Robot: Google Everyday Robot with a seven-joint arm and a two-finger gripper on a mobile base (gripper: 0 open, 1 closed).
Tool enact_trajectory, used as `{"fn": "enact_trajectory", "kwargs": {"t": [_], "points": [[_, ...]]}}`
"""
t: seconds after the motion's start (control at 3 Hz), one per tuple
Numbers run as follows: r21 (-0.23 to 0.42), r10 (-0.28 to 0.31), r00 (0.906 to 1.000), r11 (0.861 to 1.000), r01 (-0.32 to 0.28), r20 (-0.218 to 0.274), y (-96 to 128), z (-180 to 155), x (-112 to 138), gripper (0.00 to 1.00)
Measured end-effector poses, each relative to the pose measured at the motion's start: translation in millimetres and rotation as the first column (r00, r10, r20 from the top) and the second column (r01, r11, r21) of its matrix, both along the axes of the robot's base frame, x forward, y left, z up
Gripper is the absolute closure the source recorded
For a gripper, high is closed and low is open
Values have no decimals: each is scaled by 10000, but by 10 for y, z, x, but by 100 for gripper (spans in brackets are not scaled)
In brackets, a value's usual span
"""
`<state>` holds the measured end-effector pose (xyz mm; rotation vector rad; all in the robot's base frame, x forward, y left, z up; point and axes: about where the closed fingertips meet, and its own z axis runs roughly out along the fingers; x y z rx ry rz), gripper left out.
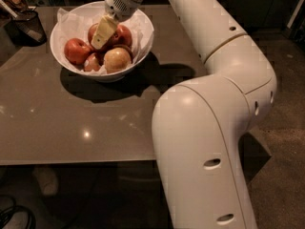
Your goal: Pick apple from white bowl
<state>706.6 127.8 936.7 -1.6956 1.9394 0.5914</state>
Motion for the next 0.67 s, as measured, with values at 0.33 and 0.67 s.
{"fn": "enact_trajectory", "kwargs": {"t": [0.33,0.67], "points": [[0,0,10000,10000,0,0,0,0,0,92],[-97,-98,9999,9999,99,85,10,85,-22,100]]}}
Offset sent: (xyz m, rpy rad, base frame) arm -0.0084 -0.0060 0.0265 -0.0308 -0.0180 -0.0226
